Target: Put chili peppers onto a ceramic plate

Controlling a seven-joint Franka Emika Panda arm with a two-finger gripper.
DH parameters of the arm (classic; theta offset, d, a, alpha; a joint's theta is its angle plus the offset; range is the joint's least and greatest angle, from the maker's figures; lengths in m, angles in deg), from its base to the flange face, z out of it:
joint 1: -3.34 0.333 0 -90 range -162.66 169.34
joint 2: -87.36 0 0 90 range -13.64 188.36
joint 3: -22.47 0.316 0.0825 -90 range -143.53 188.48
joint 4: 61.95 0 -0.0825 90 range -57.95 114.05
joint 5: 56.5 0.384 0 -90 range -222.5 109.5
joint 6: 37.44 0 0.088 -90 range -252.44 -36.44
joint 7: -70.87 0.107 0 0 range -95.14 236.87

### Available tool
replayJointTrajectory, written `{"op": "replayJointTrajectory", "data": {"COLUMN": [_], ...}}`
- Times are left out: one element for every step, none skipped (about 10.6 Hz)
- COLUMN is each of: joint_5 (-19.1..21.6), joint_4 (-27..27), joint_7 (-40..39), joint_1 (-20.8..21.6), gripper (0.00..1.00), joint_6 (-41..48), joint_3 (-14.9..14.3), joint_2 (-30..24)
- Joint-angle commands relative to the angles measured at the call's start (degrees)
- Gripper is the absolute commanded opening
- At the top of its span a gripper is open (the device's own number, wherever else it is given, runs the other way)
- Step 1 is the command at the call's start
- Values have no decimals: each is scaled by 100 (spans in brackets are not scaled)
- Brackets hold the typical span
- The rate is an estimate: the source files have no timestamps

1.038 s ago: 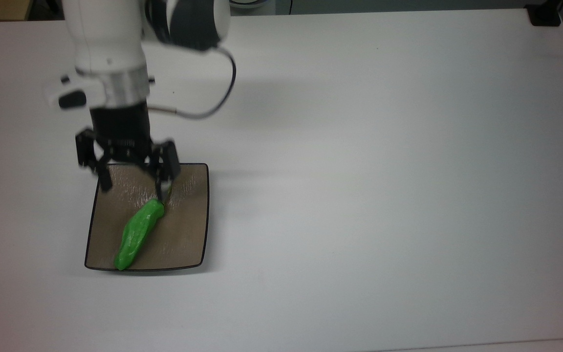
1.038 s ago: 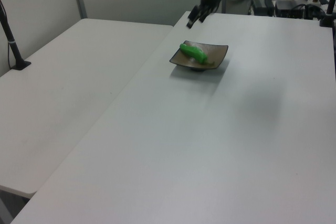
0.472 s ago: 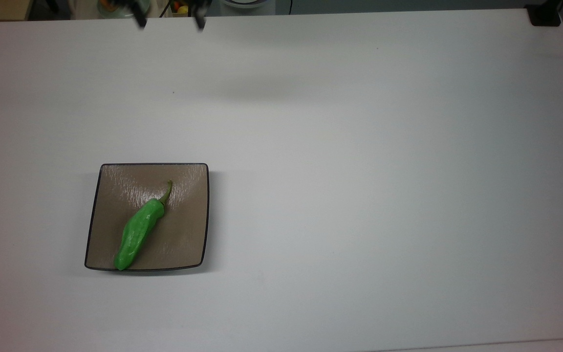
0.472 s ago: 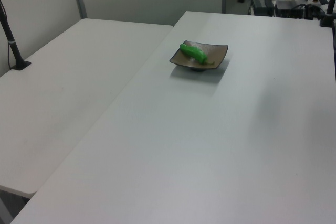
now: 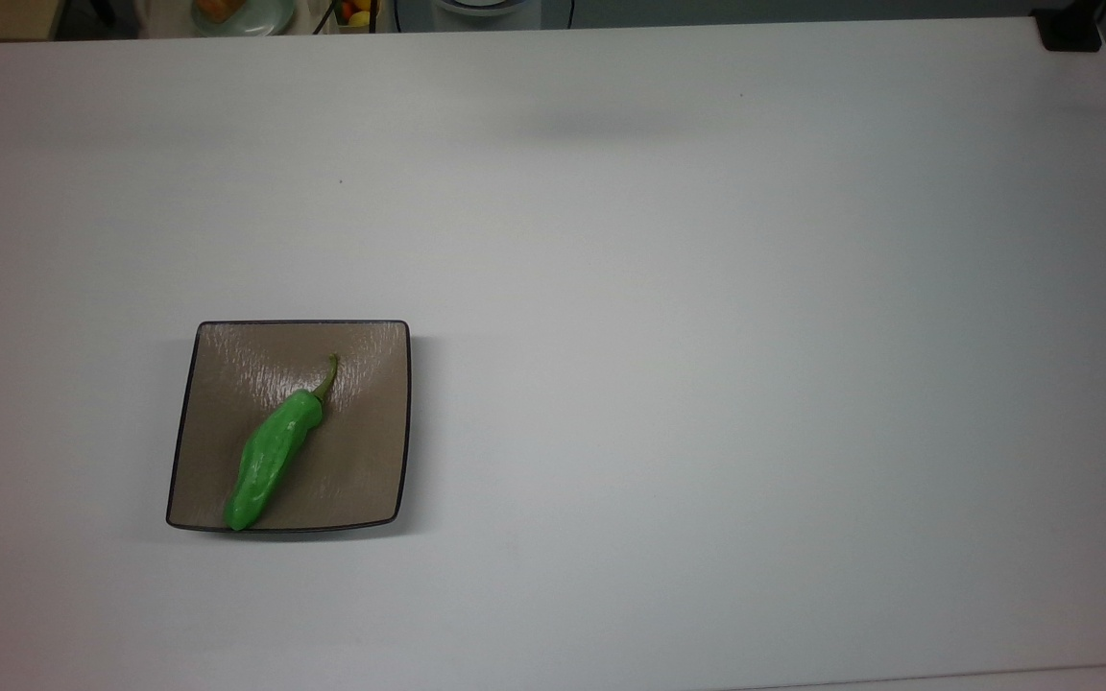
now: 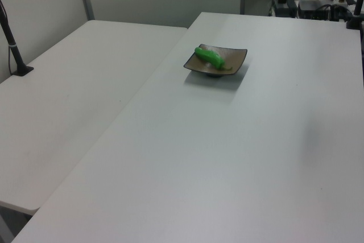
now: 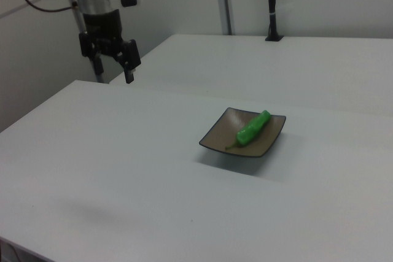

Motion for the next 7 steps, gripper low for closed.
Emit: {"op": "replayJointTrajectory", "data": {"joint_5": [-255,-255,-255,-220,-211,-202,-193], "joint_4": [486,617,627,627,610,610,610], "joint_7": [-64,-82,-83,-83,-83,-74,-74], "joint_1": [342,334,343,343,343,343,343], "gripper": [100,100,100,100,100,100,100], "joint_6": [-718,-1095,-1290,-1344,-1467,-1503,-1503], "joint_3": [-123,-123,-123,-123,-114,-114,-114], "joint_2": [-89,-37,16,34,60,87,104]}}
